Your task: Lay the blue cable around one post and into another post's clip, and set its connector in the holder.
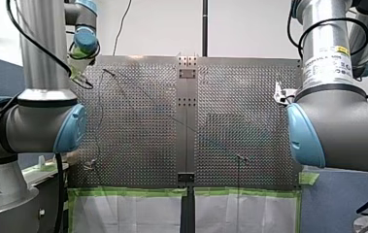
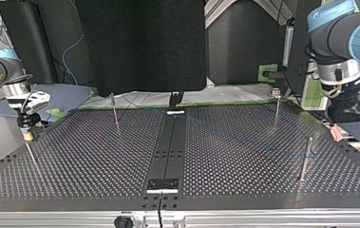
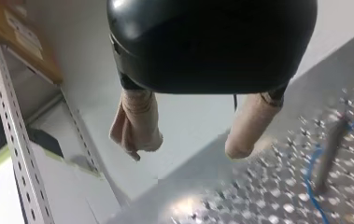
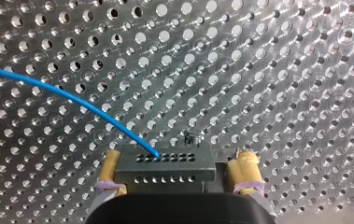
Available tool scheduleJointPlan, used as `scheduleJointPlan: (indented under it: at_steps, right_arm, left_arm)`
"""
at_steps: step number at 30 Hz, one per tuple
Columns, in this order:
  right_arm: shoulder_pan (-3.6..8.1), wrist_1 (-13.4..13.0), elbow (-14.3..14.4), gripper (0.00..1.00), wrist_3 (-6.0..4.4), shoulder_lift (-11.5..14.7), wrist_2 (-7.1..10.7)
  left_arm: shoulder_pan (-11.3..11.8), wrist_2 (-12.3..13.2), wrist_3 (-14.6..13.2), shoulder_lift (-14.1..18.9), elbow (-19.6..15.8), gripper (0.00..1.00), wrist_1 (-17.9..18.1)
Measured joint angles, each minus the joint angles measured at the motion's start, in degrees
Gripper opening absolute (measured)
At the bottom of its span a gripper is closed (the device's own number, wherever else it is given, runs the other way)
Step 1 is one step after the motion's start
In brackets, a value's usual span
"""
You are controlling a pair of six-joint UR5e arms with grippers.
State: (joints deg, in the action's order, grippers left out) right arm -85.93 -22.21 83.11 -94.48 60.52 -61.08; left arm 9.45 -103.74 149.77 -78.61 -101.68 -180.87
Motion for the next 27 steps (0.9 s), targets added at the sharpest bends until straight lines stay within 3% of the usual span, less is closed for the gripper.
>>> scheduleJointPlan:
  at_steps: [20, 27]
  right_arm:
    - [0.00, 0.00, 0.00, 1.00, 0.00, 0.00, 0.00]
    - [0.00, 0.00, 0.00, 1.00, 0.00, 0.00, 0.00]
  left_arm:
    - [-4.73, -9.76, -9.84, -0.28, 9.85, 0.99, -9.87]
    - [-5.84, -10.09, -13.86, -0.50, 13.86, 0.99, -13.87]
